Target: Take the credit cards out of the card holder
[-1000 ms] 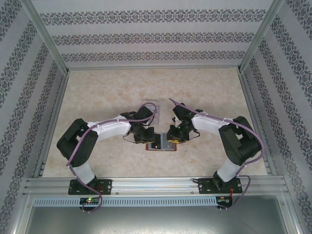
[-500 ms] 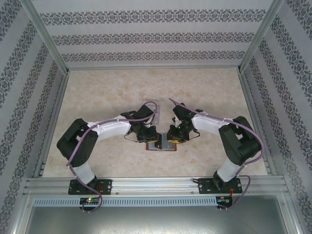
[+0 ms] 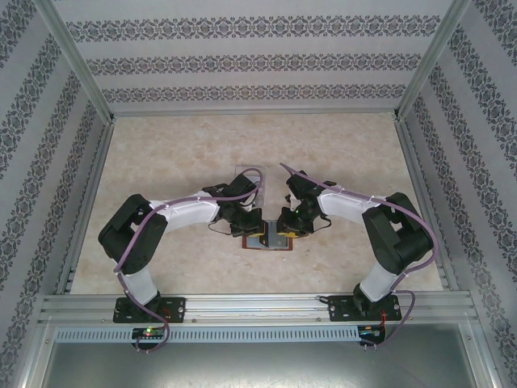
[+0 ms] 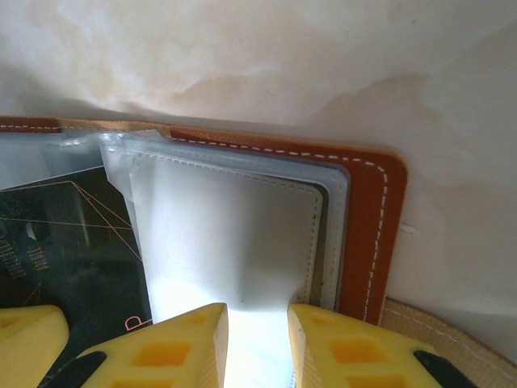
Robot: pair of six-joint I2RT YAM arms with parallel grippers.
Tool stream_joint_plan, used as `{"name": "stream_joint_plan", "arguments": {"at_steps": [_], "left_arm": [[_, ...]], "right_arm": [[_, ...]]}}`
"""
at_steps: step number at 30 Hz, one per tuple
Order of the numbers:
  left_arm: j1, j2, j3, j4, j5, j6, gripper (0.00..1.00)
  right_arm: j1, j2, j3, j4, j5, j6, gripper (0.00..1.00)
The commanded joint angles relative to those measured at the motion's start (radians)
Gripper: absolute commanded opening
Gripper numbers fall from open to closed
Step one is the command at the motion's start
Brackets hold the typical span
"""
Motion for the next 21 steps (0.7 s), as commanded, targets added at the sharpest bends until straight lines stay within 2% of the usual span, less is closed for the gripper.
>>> {"name": "stream_joint_plan", "arguments": {"at_steps": [1, 11, 14, 17, 21], "left_arm": [[0.008, -0.014, 0.014, -0.011, -0.023, 0.015, 0.06], [0.011, -0.071, 0.085, -0.192, -0.094, 0.189, 0.01], [0.019, -0.093, 0.093, -0.203, -0.051, 0.263, 0.01], [0.020, -0.116, 0.106, -0.226, -0.015, 0.375, 0.00], [0.020, -0.144, 0.138, -0.289, -0.006, 0.588, 0.00]], "right_arm": [[0.012, 0.013, -0.001, -0.049, 0.042, -0.010, 0.28], [0.009, -0.027, 0.039, -0.086, 0.045, -0.021, 0.28], [0.007, -0.043, 0.049, -0.097, 0.044, -0.023, 0.28], [0.003, -0.063, 0.059, -0.109, 0.045, -0.026, 0.28], [-0.009, -0.091, 0.068, -0.126, 0.051, -0.036, 0.28]]}}
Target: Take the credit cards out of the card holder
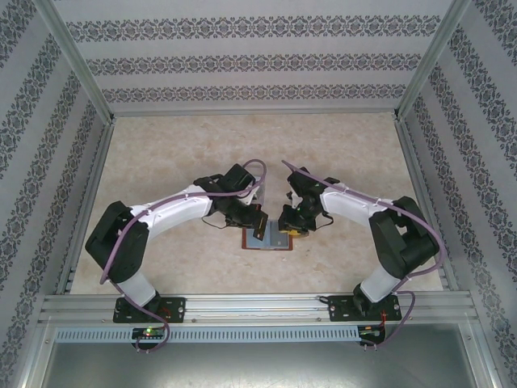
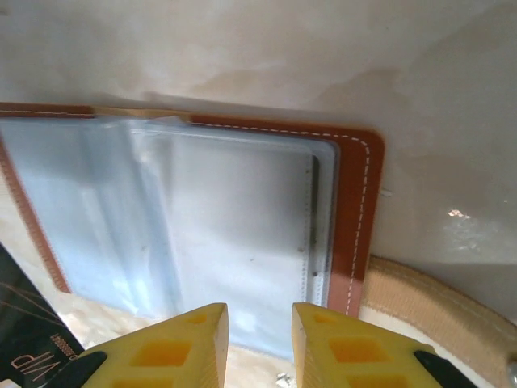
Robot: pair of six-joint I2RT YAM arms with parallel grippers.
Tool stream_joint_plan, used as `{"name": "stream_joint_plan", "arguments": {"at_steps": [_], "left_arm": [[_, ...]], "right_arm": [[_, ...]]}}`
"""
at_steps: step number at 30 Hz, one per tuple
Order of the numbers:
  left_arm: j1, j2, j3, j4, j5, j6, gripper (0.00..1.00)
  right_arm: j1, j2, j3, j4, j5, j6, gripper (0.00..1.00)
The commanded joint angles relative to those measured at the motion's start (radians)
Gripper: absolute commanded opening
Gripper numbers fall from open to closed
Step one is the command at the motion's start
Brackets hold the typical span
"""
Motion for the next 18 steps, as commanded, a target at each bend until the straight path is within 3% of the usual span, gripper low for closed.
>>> {"name": "stream_joint_plan", "arguments": {"at_steps": [1, 7, 14, 18], "left_arm": [[0.008, -0.038, 0.054, -0.113, 0.032, 0.293, 0.00], [0.008, -0.037, 0.146, -0.275, 0.007, 0.674, 0.00], [0.008, 0.054, 0.321, -0.498, -0.088, 1.027, 0.00], [0.009, 0.092, 0.373, -0.565, -0.218, 1.174, 0.00]], "right_arm": [[-0.012, -0.039, 0.028, -0.043, 0.024, -0.024, 0.27], [-0.052, -0.068, 0.039, -0.077, 0.044, -0.050, 0.28], [-0.080, -0.099, 0.067, -0.122, 0.061, -0.079, 0.28], [-0.087, -0.119, 0.075, -0.147, 0.083, -0.087, 0.28]]}}
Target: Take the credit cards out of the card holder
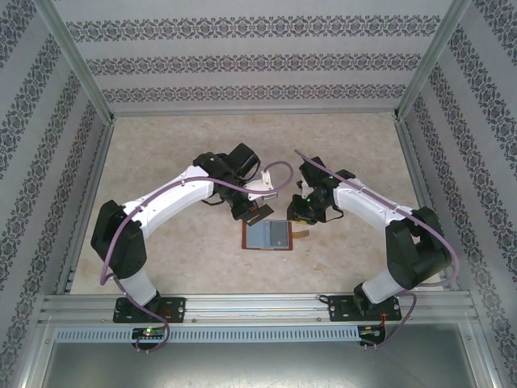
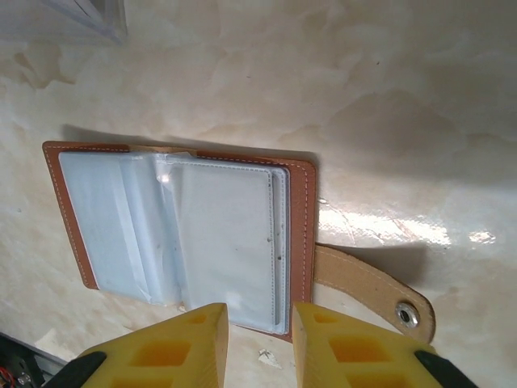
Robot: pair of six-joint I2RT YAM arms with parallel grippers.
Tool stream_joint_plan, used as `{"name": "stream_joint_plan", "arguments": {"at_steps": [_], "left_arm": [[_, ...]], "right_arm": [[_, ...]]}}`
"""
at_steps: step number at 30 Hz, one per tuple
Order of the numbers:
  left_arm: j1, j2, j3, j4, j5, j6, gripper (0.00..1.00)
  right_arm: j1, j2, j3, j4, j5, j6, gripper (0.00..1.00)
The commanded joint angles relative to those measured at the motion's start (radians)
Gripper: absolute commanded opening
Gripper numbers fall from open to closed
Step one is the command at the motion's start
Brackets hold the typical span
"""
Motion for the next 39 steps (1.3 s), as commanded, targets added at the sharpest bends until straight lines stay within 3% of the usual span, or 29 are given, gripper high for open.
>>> {"name": "stream_joint_plan", "arguments": {"at_steps": [1, 10, 22, 39], "left_arm": [[0.010, 0.032, 0.035, -0.146, -0.135, 0.249, 0.00], [0.073, 0.091, 0.152, -0.155, -0.209, 0.446, 0.00], [0.125, 0.270, 0.417, -0.280, -0.221, 0.575, 0.00], [0.156, 0.496, 0.683, -0.399, -0.236, 0.627, 0.00]], "right_arm": [[-0.010, -0.034, 0.024, -0.051, 0.036, -0.026, 0.28], [-0.014, -0.064, 0.027, -0.077, 0.046, -0.037, 0.28], [-0.043, -0.091, 0.027, -0.083, 0.045, -0.041, 0.28], [-0.090, -0.081, 0.017, -0.070, 0.031, -0.049, 0.28]]}}
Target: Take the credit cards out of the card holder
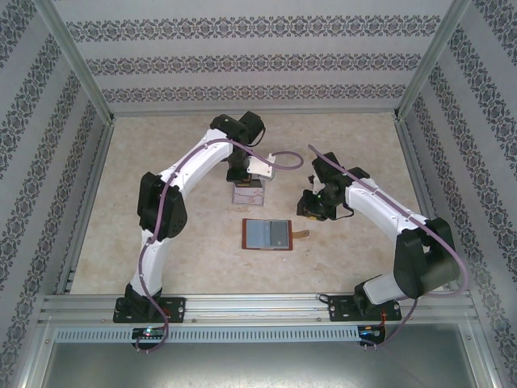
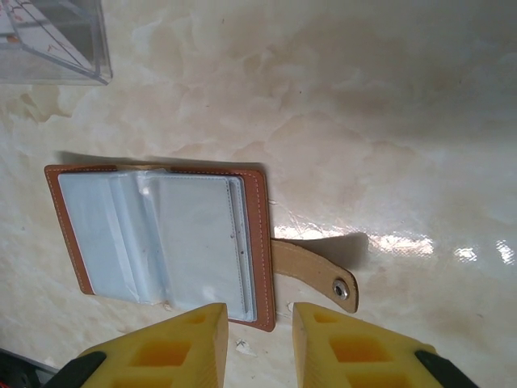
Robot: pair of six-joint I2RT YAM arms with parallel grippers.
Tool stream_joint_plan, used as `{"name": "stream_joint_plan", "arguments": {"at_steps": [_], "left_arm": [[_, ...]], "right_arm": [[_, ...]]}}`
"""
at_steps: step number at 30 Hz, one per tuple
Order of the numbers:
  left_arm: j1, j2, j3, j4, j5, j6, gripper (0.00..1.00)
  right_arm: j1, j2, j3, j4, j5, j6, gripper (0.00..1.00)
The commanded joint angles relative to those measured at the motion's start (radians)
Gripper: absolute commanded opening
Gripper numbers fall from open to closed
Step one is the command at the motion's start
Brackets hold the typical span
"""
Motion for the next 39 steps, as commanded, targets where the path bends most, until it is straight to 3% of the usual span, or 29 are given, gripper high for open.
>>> {"name": "stream_joint_plan", "arguments": {"at_steps": [1, 12, 26, 39], "left_arm": [[0.013, 0.046, 0.057, -0.084, -0.021, 0.036, 0.00], [0.018, 0.125, 0.143, -0.120, 0.002, 0.046, 0.00], [0.025, 0.139, 0.241, -0.066, -0.129, 0.087, 0.00], [0.032, 0.236, 0.360, -0.054, -0.131, 0.121, 0.00]], "right_arm": [[-0.012, -0.008, 0.008, -0.009, 0.002, -0.022, 0.28], [-0.031, 0.005, 0.002, -0.009, -0.005, -0.026, 0.28], [-0.044, 0.000, -0.010, -0.003, -0.011, -0.031, 0.28], [-0.055, 0.007, -0.015, -0.003, -0.015, -0.038, 0.28]]}}
